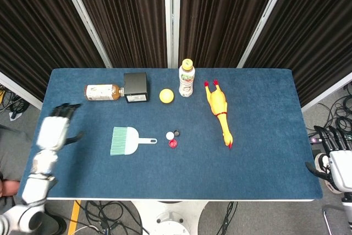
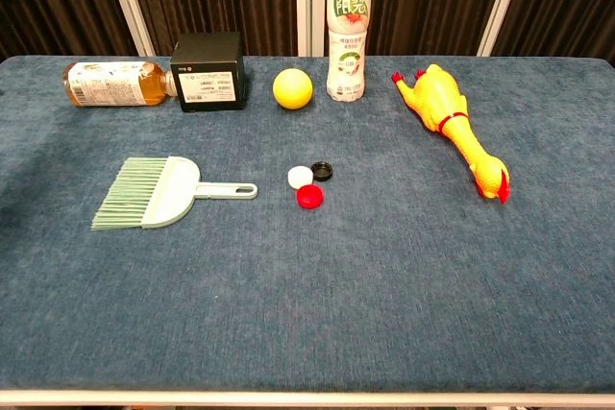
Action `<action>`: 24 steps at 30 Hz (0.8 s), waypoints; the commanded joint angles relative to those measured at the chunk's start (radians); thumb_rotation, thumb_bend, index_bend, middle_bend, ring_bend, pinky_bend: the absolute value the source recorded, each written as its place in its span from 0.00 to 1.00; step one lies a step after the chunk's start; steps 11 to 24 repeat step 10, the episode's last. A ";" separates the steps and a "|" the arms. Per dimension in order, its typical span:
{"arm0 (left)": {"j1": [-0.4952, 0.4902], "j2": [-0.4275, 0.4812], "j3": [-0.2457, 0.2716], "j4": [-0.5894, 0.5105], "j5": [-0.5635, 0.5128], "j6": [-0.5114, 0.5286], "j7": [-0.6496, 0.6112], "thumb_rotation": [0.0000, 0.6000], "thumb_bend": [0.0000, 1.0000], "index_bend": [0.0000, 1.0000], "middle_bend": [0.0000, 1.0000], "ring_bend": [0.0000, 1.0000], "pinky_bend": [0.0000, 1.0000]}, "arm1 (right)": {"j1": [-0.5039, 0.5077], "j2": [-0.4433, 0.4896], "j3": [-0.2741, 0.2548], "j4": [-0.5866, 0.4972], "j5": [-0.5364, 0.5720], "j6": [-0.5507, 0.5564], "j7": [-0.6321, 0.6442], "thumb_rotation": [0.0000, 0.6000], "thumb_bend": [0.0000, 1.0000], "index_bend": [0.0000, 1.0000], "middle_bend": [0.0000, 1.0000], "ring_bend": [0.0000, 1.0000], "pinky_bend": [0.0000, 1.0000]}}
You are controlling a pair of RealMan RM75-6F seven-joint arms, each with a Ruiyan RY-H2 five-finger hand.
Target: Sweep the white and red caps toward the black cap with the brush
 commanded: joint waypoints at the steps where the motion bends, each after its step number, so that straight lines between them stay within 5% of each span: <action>1: 0.143 0.070 0.051 -0.040 0.008 0.134 0.003 1.00 0.20 0.18 0.22 0.15 0.20 | 0.004 -0.011 -0.005 0.007 -0.014 0.007 -0.008 1.00 0.10 0.00 0.09 0.00 0.03; 10: 0.295 0.138 0.131 -0.139 0.097 0.255 0.046 1.00 0.20 0.21 0.22 0.15 0.20 | -0.023 -0.037 -0.010 0.005 -0.011 0.053 -0.031 1.00 0.10 0.00 0.10 0.00 0.03; 24: 0.295 0.138 0.131 -0.139 0.097 0.255 0.046 1.00 0.20 0.21 0.22 0.15 0.20 | -0.023 -0.037 -0.010 0.005 -0.011 0.053 -0.031 1.00 0.10 0.00 0.10 0.00 0.03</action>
